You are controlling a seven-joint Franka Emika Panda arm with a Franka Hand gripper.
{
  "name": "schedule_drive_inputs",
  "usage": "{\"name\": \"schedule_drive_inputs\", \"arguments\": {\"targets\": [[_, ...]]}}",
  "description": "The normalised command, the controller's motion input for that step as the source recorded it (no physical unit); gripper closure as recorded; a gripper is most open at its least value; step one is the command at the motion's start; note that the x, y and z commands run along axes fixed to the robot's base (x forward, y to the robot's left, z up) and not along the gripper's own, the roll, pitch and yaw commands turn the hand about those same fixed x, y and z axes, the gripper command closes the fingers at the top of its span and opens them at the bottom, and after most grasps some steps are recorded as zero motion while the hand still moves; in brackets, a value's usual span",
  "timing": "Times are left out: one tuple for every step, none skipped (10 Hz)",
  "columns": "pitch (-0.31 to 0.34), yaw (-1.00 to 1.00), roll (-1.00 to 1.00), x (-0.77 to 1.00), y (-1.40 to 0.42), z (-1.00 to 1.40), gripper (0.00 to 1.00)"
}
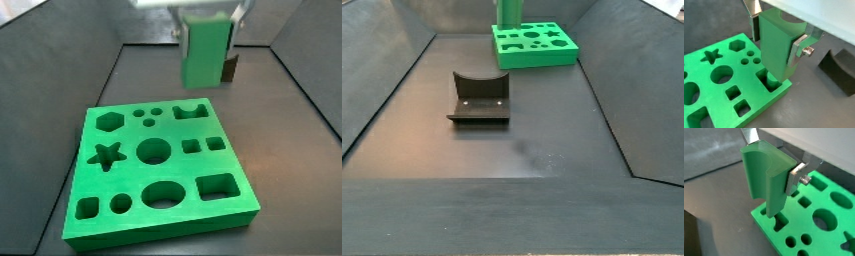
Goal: Pick up the arch object. Move up. Place the arch object on the fixture. Regrasp the arch object. Rotate the arch object. Move to above the board. Insert the arch object.
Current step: Insert the arch object.
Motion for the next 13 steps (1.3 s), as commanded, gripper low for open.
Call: {"name": "schedule_drive_inputs", "arguments": {"targets": [[-0.090, 0.00, 0.00, -0.17, -0.03, -0.52, 1.00], [-0.070, 0.00, 0.03, -0.08, -0.07, -0.35, 1.00], [-0.109, 0.13, 0.04, -0.19, -0.14, -0.25, 1.00], [-0.086, 0.16, 0.08, -0.15, -0.21, -0.29, 1.00], [-0.024, 0.10, 0.05, -0.02, -0.16, -0.31, 1.00], [0.000, 0.05, 0.05, 0.00, -0.10, -0.30, 1.00], [0.000, 0.03, 0.05, 0.03, -0.04, -0.27, 1.00], [0.049, 0.00, 0.09, 0.08, 0.00, -0.23, 1.00], [0.017, 0.00, 0.01, 0.04, -0.02, -0.18, 1.00], [0.020, 0.00, 0.00, 0.01, 0.00, -0.15, 1.00], [0.054, 0.00, 0.05, 0.08, 0.00, -0.16, 1.00], [0.090, 0.00, 0.04, 0.18, 0.00, -0.19, 1.00], [0.123, 0.00, 0.04, 0.25, 0.00, -0.15, 1.00]]}}
